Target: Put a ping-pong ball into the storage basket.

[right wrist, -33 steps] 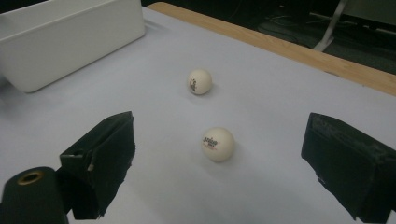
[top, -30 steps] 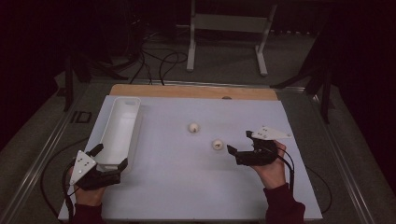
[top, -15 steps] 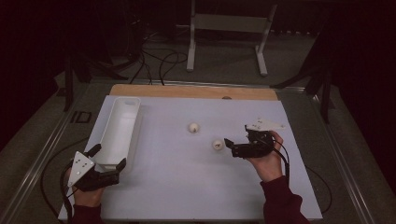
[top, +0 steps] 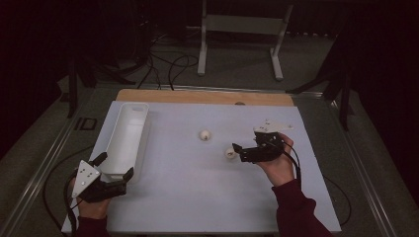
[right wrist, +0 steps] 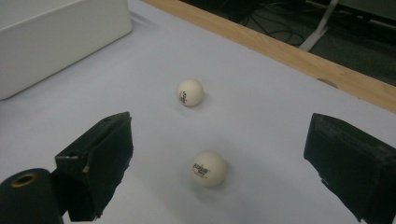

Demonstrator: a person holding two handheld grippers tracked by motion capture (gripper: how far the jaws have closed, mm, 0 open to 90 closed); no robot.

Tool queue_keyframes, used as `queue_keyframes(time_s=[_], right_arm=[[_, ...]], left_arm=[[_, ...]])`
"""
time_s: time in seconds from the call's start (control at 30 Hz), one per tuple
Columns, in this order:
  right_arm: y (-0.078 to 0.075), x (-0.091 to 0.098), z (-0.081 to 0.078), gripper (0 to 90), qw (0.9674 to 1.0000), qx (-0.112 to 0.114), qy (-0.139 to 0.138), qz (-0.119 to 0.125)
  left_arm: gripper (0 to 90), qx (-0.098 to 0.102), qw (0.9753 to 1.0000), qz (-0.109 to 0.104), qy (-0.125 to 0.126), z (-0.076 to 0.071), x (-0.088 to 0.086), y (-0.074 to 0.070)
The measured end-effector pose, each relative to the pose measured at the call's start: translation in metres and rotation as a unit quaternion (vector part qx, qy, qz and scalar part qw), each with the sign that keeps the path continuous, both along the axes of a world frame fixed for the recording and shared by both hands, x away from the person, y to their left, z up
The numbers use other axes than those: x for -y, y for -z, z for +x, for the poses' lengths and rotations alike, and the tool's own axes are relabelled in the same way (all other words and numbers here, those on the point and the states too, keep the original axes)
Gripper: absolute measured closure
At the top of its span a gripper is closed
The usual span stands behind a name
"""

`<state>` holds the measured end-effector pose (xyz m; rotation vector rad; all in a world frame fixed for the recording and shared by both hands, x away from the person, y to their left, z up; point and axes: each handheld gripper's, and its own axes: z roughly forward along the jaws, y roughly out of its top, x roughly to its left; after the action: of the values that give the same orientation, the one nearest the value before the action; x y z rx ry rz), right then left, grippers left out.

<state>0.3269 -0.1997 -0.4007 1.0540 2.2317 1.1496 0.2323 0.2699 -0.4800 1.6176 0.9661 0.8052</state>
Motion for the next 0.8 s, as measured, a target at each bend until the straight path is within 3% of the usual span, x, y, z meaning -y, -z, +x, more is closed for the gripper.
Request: queue_keyframes(time_s=[0.8], right_arm=[[0.014, -0.009, 0.018, 7.8, 0.9996, -0.022, -0.002, -0.019]], left_arm=[[0.5, -0.001, 1.0000, 0.001, 0.001, 0.001, 0.000, 0.000]])
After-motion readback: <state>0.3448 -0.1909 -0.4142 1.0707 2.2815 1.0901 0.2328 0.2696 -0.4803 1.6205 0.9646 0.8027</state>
